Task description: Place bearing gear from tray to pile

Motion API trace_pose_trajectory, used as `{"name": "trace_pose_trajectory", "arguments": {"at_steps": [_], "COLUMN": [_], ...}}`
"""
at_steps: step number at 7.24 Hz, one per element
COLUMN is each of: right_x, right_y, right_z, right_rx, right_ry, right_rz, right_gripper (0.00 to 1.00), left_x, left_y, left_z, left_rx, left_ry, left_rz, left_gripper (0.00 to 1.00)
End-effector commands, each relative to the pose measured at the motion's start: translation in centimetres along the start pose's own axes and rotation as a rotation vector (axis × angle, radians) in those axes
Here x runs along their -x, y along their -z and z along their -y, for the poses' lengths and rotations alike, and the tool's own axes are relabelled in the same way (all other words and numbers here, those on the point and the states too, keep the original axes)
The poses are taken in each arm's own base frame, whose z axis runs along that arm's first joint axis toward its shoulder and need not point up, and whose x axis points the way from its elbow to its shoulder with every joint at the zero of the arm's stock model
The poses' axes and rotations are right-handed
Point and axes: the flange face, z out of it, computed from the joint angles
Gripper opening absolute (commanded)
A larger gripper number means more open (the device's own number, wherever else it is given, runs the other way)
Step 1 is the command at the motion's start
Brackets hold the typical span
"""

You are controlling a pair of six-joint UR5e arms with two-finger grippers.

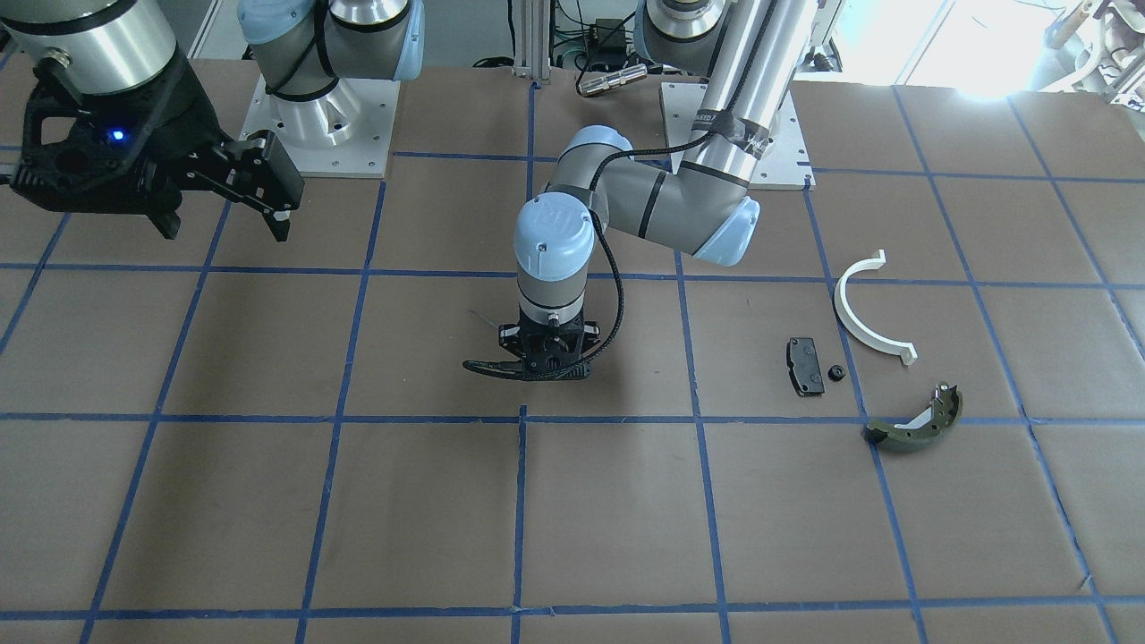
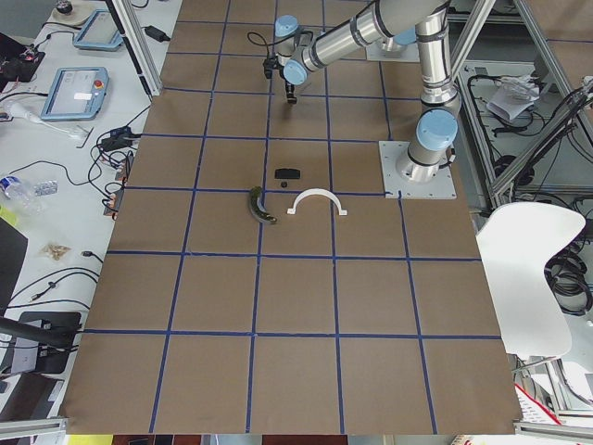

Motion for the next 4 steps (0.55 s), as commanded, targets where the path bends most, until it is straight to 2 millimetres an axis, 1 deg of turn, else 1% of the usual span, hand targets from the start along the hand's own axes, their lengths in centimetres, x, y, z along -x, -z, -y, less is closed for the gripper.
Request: {"name": "trace_pose_trajectory", "arguments": {"at_steps": [1, 2, 3, 4], "right_x": [0.02, 0.02, 0.02, 0.08], "right_y": [0.02, 0.07, 0.07, 0.06], "right_z": [0.00, -0.08, -0.09, -0.12], "right_rx": [-0.001, 0.000, 0.000, 0.002], "right_ry": [-0.001, -0.003, -0.004, -0.003], "right_rz": [0.000, 0.000, 0.000, -0.001], "right_gripper": [1.00, 1.00, 1.00, 1.00], "left_x": [-0.08, 0.13, 0.24, 0.24], "left_y": [0.20, 0.90, 0.68, 1.08], "left_z": [0.04, 0.35, 0.38, 0.41], "left_rx": [-0.001, -0.012, -0.008, -0.016], "left_ry": [0.000, 0.009, 0.010, 0.004], "left_rz": [-0.007, -0.014, -0.010, -0.012], "left_gripper": [0.16, 0.16, 0.16, 0.16]}}
